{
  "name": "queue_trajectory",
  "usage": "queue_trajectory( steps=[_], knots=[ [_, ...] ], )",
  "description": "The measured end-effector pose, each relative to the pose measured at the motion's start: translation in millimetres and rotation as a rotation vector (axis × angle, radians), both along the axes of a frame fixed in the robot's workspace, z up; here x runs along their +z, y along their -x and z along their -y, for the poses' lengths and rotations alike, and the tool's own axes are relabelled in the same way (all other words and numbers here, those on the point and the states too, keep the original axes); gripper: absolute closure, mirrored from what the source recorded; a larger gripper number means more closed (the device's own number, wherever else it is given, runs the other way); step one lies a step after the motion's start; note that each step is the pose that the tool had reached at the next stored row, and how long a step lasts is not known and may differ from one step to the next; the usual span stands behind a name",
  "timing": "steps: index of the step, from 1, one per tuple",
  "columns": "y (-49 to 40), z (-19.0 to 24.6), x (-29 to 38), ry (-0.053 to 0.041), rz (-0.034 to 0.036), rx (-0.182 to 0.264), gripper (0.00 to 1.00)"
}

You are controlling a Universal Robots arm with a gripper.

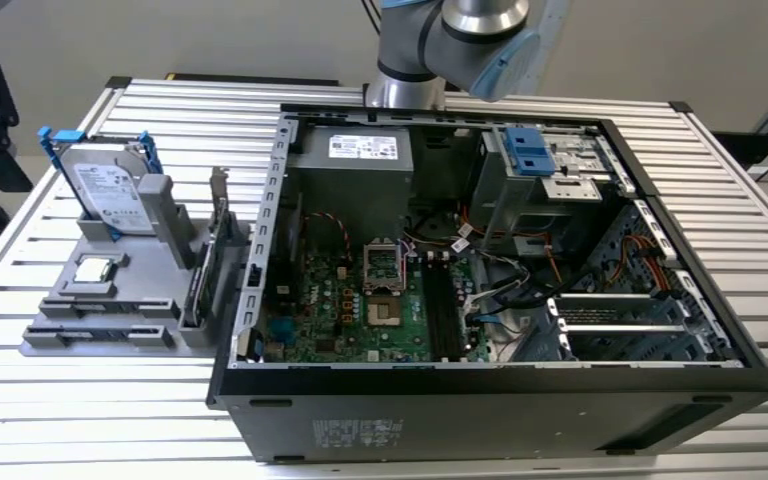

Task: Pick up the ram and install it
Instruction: 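Pick up the ram and move it above insertion slot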

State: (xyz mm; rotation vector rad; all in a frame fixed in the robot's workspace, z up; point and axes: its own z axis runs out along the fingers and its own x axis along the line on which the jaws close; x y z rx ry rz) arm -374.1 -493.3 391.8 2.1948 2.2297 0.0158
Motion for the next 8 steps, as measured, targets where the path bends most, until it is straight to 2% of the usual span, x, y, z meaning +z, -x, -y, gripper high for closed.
queue_trajectory(
  steps=[6,8],
  knots=[
    [0.0,0.0,-4.1,-0.0001,-0.0001,0.0,0.0],
    [0.0,0.0,-5.9,-0.0046,-0.0001,0.0,0.0]
  ],
)
